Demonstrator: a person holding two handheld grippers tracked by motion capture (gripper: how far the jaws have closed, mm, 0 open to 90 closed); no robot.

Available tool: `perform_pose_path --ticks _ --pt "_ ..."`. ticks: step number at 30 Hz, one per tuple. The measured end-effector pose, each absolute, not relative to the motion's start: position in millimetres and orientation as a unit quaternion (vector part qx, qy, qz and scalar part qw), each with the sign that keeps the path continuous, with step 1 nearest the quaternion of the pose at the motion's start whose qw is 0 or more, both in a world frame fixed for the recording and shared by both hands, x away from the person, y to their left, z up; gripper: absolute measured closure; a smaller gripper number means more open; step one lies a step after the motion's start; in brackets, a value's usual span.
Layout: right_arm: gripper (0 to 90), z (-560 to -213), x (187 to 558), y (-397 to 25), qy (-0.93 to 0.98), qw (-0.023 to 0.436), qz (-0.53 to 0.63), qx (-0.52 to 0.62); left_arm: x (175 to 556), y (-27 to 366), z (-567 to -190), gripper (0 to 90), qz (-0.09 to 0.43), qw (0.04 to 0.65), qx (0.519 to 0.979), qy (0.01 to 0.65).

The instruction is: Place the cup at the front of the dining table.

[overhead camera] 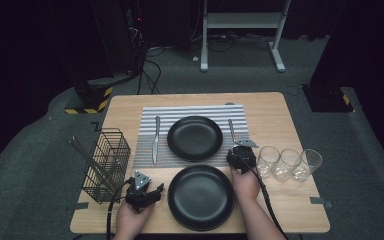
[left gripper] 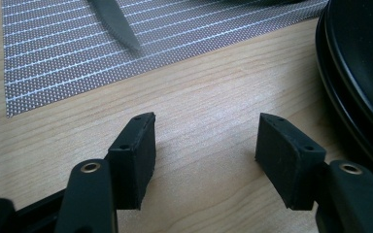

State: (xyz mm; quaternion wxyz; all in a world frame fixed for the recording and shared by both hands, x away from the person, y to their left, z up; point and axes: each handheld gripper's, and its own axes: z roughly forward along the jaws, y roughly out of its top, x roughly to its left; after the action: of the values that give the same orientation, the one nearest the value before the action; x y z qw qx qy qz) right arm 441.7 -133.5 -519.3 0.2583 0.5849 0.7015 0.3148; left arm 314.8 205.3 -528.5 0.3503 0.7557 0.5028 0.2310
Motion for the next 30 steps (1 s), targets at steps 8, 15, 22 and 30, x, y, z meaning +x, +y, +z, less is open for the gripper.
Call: perform_pose_path --ticks 8,15,22,30 --pt "62.1 -522.7 445.3 -132.1 0.707 0.255 0.312 0.581 314.9 205.9 -528.5 39.8 0.228 0.353 0.755 0.503" --pt "66.1 -522.6 445.5 -133.5 0.712 0.26 0.308 0.575 314.8 205.9 -528.4 39.8 0.227 0.354 0.755 0.503" --pt "67.0 -523.1 445.0 -132.9 0.718 0.264 0.31 0.565 314.7 205.8 -528.4 39.9 0.228 0.353 0.756 0.502" --pt "67.1 -523.3 444.4 -132.1 0.722 0.265 0.311 0.558 314.7 205.9 -528.5 39.9 0.228 0.353 0.756 0.502"
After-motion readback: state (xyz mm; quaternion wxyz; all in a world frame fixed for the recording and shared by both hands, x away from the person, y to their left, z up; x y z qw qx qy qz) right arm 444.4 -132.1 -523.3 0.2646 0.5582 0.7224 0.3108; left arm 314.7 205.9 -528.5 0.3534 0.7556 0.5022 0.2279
